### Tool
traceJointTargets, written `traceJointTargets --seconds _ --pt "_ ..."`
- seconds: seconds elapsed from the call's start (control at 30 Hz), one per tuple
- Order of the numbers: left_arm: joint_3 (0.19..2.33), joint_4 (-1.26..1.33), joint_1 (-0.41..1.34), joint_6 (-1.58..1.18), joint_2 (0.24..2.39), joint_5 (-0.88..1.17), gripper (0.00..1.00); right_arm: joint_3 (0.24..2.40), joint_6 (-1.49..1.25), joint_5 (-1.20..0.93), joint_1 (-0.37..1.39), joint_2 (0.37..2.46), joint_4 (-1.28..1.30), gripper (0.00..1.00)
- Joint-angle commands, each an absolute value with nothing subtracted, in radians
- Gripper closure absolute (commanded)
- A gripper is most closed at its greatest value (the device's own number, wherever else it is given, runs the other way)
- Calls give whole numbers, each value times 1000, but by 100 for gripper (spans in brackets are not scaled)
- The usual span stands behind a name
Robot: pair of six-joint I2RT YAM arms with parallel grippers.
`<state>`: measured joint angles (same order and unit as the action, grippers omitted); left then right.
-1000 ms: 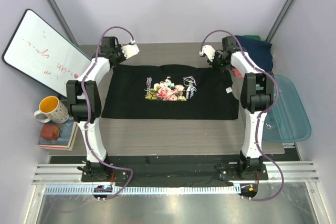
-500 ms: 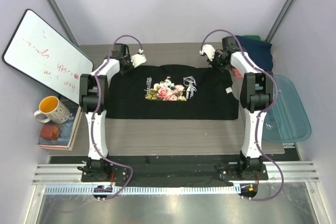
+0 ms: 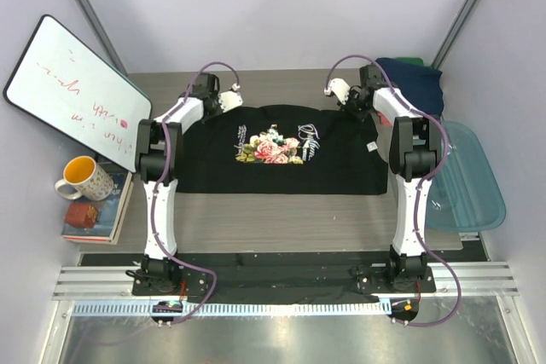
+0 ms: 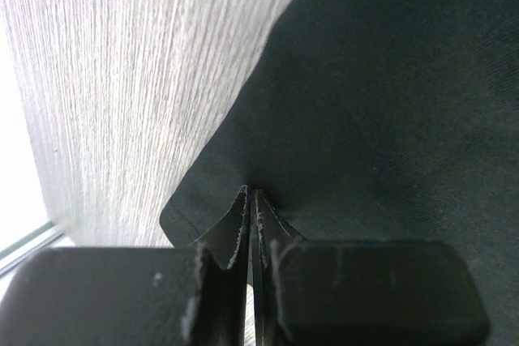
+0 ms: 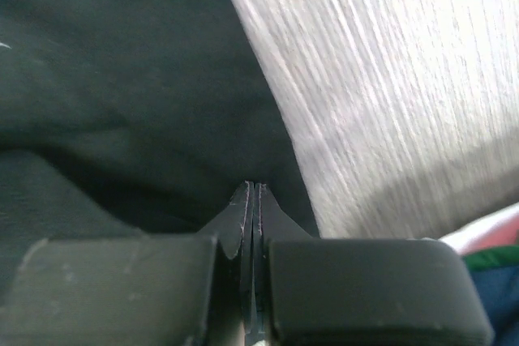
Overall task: Fold and stack the t-shirts
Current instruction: Fold the flattened tshirt in 1/3 of the way
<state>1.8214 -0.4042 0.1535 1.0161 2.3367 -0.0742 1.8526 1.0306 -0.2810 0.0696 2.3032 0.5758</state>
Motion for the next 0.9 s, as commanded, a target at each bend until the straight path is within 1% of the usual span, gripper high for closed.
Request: traceJointTargets --seconds 0.0,0.23,0.33,0.47,0.6,0.67,0.7,0.8,0.87 --pt "1769 -410 152 1051 2310 -152 100 1825 1058 -207 66 2318 551 99" --pt "1669 -355 150 1103 2281 -279 100 1766 1094 -97 55 2286 489 99" --pt "1634 -304 150 1120 2284 -298 100 1734 1114 -39 49 2281 436 99" --pt "1643 -281 153 1121 2309 -348 100 1717 1138 37 48 2276 379 99" --pt "1658 -258 153 1115 2313 -354 100 1715 1135 23 54 2264 376 98" --pt "1660 -221 155 1098 2306 -356 100 1718 1131 12 63 2255 377 91" --pt "1657 -198 159 1091 2303 -362 100 1720 1124 12 67 2244 379 79" --pt "1652 -71 163 1051 2283 -399 100 1744 1094 12 86 2229 380 64" --pt "1646 36 167 1028 2266 -416 99 1767 1071 12 100 2209 379 58"
